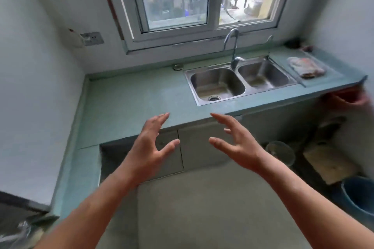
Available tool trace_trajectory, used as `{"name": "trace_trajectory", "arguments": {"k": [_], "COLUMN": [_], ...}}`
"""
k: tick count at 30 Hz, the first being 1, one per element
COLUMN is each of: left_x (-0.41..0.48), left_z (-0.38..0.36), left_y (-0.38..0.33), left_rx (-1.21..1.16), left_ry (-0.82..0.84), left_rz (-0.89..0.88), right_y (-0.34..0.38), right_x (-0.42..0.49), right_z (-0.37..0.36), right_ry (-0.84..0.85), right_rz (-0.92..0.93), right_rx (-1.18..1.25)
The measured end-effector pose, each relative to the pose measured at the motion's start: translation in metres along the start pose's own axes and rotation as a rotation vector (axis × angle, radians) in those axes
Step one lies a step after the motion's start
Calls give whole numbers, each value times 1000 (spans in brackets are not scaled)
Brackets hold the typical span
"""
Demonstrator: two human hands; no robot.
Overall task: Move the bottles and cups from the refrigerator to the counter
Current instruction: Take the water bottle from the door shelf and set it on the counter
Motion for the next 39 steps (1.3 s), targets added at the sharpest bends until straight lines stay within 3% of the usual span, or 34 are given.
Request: {"name": "trace_trajectory", "arguments": {"k": [8,19,28,39], "left_x": [87,168,226,179], "left_z": [-155,-335,-460,-566], "left_y": [-96,-223,-306,-404], "left_rx": [-153,-320,-278,-395], "left_ry": [229,609,871,1202], "left_rz": [-235,-539,-923,-1148], "right_y": [-71,-113,-144,-138], "right_x": [-56,-129,-121,-222], "right_z": [151,289,359,392], "right_ry": [-267,-692,-1002,-1384], "right_rz": [-176,-394,-553,-782], "right_rx": [-65,-169,-271,-363]}}
Point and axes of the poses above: each hand's wrist, its own x-axis towards the middle knuckle, its own z-axis out of the back of the hand, y = z × x, the point moved 3 cm from there along x, towards the middle knuckle, and after that the axes turned 5 degrees about -y, right-handed, at the moved point
